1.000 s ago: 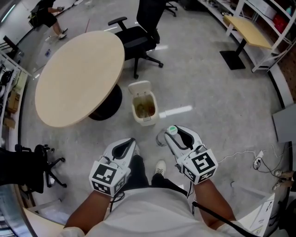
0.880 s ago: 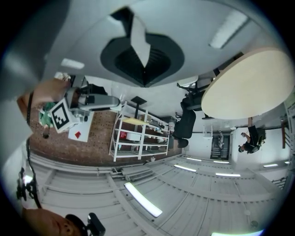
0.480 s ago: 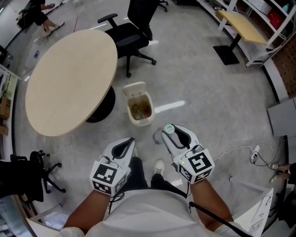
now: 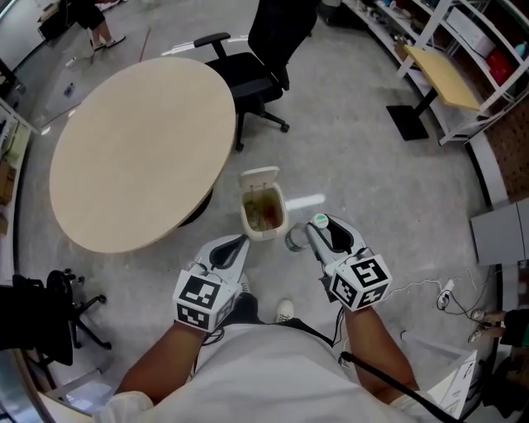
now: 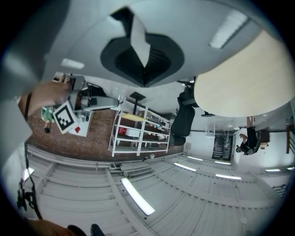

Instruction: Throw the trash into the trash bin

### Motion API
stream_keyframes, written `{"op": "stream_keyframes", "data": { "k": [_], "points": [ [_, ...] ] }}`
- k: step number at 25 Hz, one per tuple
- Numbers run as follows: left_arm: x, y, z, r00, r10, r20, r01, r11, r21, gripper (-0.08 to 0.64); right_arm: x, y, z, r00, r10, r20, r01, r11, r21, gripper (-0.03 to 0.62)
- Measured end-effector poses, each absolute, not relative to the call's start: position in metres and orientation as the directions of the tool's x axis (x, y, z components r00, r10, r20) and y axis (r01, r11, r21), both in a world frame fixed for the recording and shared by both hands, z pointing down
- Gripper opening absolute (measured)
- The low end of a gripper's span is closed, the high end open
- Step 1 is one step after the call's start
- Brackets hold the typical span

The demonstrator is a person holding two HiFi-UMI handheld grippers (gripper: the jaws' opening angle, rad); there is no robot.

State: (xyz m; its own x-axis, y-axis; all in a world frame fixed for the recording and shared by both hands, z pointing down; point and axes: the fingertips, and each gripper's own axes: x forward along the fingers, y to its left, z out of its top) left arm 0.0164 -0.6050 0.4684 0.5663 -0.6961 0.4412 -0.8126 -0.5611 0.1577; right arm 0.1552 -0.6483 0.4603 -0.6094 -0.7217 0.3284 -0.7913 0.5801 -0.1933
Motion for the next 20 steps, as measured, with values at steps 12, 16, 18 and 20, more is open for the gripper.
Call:
{"op": "stream_keyframes", "data": {
  "k": [12,16,18,20],
  "points": [
    [-0.030,-0.652,0.479,0.578,-0.724,0.377,-0.813,-0.551,0.188,0.008,0.120,-0.706,0.460,-0.567,-0.741,0.359,-0.819,0.555,-0.148,0.150],
    [-0.039,-0.647,0.492,0.560,-0.715,0.418,-0.825,-0.528,0.201,0.008,0.115,-0.709,0.475,-0.575,-0.720,0.389,-0.813,0.557,-0.171,0.150],
    [-0.039,-0.647,0.500,0.549,-0.710,0.440,-0.831,-0.521,0.195,0.008,0.114,-0.715,0.483,-0.581,-0.708,0.401,-0.807,0.563,-0.176,0.150],
    [-0.036,-0.648,0.509,0.538,-0.704,0.464,-0.836,-0.517,0.185,0.008,0.114,-0.723,0.493,-0.590,-0.695,0.411,-0.800,0.571,-0.183,0.150]
  ]
}}
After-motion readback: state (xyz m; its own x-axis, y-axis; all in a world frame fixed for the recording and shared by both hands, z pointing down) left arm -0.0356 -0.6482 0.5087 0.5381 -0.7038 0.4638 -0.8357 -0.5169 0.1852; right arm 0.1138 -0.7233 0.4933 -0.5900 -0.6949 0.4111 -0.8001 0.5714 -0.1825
